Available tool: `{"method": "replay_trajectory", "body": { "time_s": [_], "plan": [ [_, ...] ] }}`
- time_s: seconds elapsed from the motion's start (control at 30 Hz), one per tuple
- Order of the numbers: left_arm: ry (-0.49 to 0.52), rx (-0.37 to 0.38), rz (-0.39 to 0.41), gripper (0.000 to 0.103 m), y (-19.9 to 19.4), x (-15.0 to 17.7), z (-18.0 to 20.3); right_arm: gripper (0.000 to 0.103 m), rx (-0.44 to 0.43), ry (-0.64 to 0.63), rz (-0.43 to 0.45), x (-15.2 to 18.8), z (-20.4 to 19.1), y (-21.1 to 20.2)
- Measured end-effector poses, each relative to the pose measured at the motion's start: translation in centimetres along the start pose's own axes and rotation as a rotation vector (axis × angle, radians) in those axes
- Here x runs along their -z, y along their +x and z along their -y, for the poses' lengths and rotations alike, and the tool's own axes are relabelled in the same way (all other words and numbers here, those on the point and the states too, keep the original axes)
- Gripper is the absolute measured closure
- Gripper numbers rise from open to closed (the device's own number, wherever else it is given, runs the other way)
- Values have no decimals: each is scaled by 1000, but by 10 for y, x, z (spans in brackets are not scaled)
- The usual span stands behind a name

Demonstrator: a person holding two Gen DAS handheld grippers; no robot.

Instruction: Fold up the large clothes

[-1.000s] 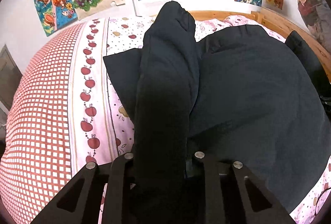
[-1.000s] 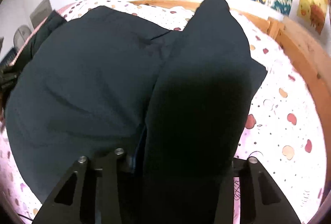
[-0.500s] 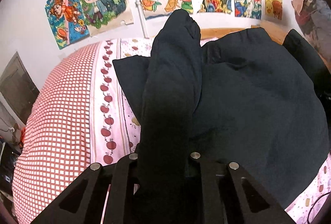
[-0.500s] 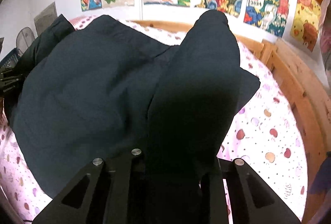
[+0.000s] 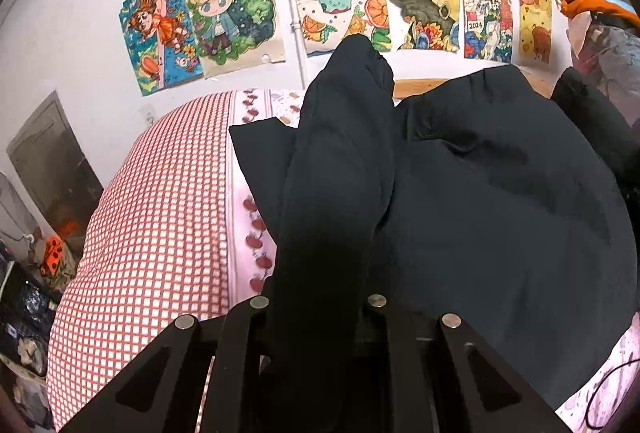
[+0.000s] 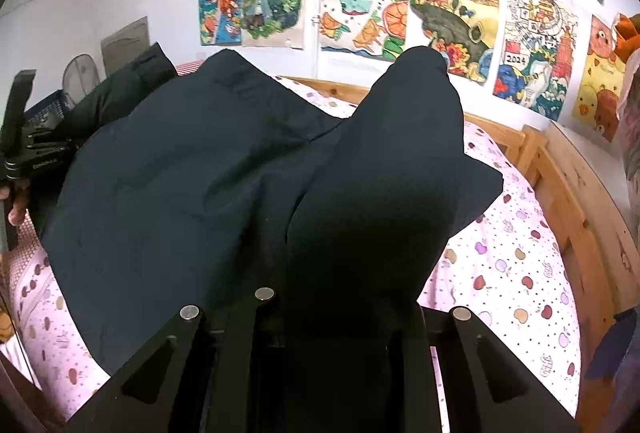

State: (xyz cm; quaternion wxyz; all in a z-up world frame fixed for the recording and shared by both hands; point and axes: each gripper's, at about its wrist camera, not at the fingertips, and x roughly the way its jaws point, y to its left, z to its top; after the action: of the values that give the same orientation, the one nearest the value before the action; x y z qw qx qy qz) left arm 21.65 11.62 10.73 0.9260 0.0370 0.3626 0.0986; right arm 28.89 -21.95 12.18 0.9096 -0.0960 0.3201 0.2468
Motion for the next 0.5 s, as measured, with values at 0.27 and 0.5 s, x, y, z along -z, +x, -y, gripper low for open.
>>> {"method": "replay_trajectory", "body": {
  "time_s": [0.27,0.5],
  "plan": [
    [29,-16,-69,88,27,15,0,86,-12,50,-85,19,-6,30],
    [75,-30,-73,88,41,16,2,86,-13,50,-110,23,-5,44]
  ]
}}
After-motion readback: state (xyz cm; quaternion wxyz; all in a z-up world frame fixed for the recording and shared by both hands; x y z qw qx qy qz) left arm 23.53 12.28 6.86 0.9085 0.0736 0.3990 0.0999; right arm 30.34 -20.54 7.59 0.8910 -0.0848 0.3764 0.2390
